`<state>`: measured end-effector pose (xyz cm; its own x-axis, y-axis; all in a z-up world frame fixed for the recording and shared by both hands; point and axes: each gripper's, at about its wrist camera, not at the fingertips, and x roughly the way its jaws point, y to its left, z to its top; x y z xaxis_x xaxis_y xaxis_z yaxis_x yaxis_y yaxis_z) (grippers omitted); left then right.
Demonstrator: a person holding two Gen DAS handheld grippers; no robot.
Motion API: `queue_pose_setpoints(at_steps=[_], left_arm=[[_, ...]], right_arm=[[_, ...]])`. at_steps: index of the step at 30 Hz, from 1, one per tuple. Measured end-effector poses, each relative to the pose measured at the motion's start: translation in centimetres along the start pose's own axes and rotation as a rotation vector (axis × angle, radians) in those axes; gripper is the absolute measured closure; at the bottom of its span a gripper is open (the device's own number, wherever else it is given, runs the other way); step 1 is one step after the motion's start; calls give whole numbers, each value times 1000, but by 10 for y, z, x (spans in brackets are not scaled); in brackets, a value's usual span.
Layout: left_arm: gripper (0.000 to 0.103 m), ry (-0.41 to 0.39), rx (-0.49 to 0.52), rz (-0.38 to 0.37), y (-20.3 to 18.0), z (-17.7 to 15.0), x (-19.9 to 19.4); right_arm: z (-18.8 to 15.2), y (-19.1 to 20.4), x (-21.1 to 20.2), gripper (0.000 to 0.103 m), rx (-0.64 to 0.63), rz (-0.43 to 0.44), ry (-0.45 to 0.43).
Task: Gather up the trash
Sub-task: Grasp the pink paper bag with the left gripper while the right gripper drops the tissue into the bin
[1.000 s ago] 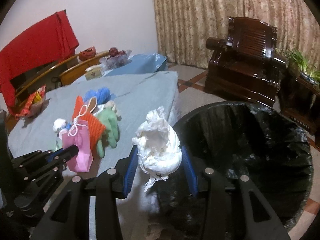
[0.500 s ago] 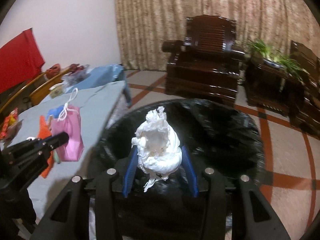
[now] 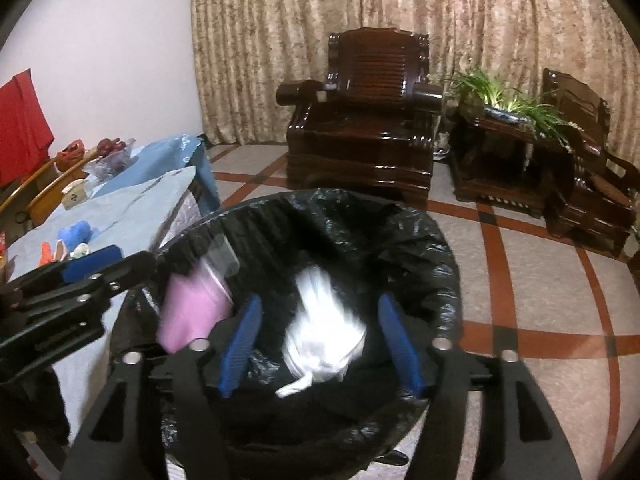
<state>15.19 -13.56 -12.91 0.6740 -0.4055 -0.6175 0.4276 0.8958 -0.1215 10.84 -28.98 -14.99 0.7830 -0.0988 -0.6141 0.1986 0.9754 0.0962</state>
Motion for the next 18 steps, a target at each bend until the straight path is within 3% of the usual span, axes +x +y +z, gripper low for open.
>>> queue_pose_setpoints(at_steps=[1, 3, 5, 9, 18], left_arm=[[42, -6, -1, 7, 1, 0, -3], [33, -28, 3, 32, 7, 0, -10], [26, -49, 3, 59, 13, -1, -21], [15, -95, -4, 136, 41, -6, -49], [14, -131, -74, 348, 123, -29, -110]], right_arm=[[0, 0, -1, 30, -1, -2, -3], [1, 2, -5, 13, -4, -6, -15], [3, 7, -10, 6, -7, -4, -38], [8, 20, -11, 6, -11, 40, -40], [11, 93, -5, 6, -78, 184, -33]])
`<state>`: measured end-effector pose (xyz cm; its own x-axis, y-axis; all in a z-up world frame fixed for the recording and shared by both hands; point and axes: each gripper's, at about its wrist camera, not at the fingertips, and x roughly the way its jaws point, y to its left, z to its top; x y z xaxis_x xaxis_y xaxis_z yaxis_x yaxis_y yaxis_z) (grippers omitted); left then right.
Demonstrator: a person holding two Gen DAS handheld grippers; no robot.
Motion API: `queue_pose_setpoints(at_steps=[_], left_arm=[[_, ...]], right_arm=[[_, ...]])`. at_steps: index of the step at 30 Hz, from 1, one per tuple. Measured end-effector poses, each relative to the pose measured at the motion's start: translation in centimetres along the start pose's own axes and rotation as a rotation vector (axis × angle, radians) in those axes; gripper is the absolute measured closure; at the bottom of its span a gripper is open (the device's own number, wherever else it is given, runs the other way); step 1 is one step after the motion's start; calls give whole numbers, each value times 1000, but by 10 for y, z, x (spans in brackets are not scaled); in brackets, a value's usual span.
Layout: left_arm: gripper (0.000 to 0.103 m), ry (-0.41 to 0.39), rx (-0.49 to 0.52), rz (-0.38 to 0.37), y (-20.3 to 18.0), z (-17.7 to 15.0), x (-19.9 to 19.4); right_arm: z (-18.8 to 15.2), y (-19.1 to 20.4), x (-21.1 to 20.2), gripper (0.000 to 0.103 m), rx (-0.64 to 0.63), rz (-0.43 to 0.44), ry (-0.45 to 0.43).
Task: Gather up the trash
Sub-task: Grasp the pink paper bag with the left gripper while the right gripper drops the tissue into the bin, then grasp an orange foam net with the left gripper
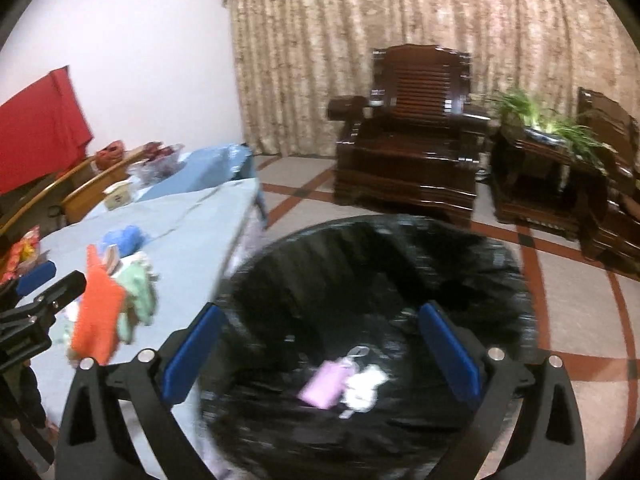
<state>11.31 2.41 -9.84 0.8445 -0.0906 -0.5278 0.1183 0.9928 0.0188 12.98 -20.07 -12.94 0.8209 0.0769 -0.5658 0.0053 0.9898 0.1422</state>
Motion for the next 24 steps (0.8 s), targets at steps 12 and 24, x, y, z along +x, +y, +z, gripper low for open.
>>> queue_pose_setpoints(at_steps=[12, 24], left_arm=[[29, 93, -66, 110, 77, -37, 14], [77, 188, -41, 71, 66, -59, 50]], right_arm=[[-11, 86, 30, 6, -119, 118, 38], [-14, 97, 41, 6, -137, 114, 58]])
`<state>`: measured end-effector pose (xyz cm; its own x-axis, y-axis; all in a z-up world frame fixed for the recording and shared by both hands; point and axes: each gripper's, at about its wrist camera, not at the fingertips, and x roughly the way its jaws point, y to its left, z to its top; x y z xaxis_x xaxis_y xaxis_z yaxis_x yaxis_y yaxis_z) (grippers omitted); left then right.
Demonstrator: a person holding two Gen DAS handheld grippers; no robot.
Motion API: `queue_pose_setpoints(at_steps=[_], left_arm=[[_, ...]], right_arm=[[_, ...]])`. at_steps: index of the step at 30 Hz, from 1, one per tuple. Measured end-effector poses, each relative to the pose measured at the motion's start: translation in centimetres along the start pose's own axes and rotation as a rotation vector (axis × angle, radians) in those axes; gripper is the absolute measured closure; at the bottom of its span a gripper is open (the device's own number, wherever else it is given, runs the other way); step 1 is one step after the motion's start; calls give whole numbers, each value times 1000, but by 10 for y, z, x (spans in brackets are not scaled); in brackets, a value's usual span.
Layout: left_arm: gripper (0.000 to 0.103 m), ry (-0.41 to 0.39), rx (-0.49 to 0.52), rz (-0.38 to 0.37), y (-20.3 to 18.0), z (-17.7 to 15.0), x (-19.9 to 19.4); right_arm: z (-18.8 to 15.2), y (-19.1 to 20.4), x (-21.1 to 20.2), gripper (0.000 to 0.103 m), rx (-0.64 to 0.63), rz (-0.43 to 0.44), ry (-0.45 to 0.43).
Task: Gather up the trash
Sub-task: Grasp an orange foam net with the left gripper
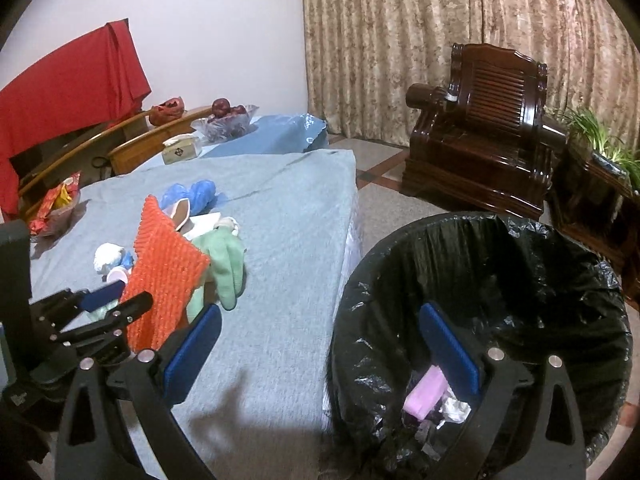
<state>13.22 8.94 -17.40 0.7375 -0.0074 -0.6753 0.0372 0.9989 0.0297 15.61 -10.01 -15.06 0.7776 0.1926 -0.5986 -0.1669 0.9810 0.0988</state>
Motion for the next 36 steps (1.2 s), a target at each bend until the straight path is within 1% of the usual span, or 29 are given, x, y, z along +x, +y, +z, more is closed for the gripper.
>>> queue_pose_setpoints(at_steps=[3, 5, 10, 14, 18, 26, 29, 32, 36], left_arm=[[90, 10, 4, -22, -4, -3, 0], [92, 3, -13, -44, -4, -3, -4], [94, -29, -28, -68, -6, 1, -18], [94, -53, -63, -74, -1, 8, -29], [94, -81, -82, -60, 6, 14, -41], [94, -111, -134, 0, 32, 21, -48], [94, -110, -152, 20, 43, 22, -45], [94, -106, -167, 44, 53, 23, -39], [94, -85, -190, 48, 64, 20, -28]], right_arm=[[1, -2, 0, 6, -2, 0, 2], [1, -2, 0, 6, -5, 0, 0], [3, 2, -1, 6, -13, 6, -11], [5, 7, -2, 6, -19, 15, -20], [8, 12, 1, 6, -25, 29, -24], [19, 46, 21, 7, -54, 83, -31], [20, 61, 36, 8, -69, 95, -24], [20, 73, 56, 10, -78, 93, 6], [19, 84, 82, 11, -94, 73, 36]])
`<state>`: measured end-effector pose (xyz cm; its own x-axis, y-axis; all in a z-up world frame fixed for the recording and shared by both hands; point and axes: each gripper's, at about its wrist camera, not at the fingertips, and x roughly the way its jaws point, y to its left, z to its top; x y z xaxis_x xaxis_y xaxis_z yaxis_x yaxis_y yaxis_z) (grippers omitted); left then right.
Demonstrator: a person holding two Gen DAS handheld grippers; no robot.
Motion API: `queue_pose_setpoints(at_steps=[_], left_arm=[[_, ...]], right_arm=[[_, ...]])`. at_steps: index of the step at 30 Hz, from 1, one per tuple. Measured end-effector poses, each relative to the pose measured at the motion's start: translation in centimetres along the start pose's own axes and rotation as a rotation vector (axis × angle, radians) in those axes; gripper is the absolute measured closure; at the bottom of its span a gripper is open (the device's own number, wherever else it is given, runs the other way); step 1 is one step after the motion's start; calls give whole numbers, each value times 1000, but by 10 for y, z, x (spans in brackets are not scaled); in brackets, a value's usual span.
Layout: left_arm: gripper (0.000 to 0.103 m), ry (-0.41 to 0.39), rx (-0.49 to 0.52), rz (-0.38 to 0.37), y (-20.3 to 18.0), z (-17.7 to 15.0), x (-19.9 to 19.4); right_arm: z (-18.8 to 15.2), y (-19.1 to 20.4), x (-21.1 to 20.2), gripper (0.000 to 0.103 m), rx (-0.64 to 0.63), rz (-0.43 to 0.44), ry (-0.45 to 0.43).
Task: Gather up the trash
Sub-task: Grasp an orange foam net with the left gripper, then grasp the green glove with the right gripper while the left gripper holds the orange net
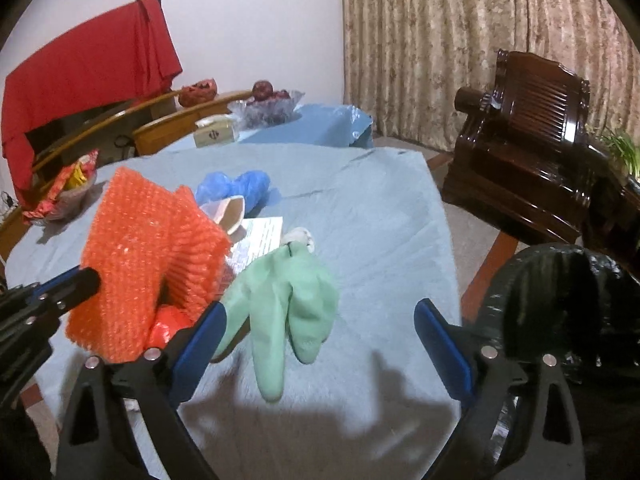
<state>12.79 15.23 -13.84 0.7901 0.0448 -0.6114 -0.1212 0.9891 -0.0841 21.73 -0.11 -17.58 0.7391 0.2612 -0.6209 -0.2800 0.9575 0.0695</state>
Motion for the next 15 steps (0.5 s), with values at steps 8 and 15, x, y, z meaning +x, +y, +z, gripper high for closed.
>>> queue_pose_setpoints(at_steps=[8, 15], left_arm=[[94, 14, -7, -8, 7, 0, 10], [94, 25, -15, -8, 8, 0, 13]], right_arm=[[-2, -1, 39, 19, 0, -3, 101], [-4, 1, 43, 79, 5, 144, 150]])
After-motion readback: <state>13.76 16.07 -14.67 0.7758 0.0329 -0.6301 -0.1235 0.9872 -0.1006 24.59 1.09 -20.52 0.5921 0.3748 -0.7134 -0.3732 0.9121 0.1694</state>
